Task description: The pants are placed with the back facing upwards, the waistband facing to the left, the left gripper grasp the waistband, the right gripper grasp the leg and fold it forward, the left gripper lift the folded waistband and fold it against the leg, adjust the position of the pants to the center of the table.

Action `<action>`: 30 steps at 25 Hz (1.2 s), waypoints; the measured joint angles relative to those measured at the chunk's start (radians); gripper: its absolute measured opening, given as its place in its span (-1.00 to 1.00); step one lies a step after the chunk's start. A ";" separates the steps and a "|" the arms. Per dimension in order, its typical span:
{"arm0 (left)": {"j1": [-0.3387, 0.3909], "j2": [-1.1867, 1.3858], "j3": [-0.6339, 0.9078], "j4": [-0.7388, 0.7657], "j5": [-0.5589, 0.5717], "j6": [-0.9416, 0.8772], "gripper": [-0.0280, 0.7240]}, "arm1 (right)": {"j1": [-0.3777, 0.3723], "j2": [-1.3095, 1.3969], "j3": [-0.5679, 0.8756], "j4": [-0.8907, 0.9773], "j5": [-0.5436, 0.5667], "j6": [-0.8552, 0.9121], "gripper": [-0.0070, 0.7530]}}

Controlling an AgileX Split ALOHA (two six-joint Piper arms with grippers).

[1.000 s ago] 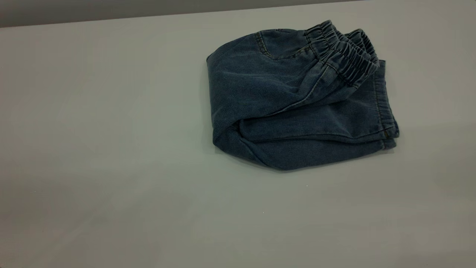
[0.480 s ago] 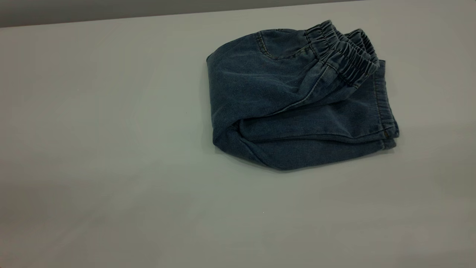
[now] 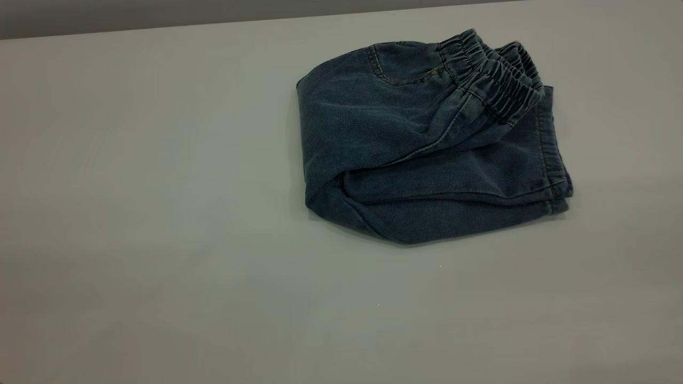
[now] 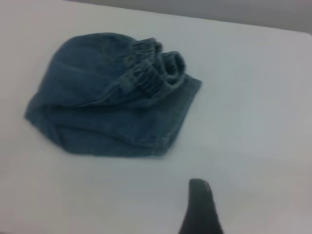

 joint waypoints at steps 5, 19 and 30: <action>0.127 -0.015 0.000 -0.001 0.000 -0.002 0.51 | 0.063 0.000 0.000 0.003 0.000 0.000 0.17; 0.135 -0.045 -0.005 -0.001 0.008 -0.001 0.51 | 0.040 -0.030 -0.002 0.008 0.001 0.000 0.17; 0.135 -0.045 -0.005 -0.001 0.008 -0.001 0.51 | 0.041 -0.030 -0.002 0.015 0.002 0.000 0.17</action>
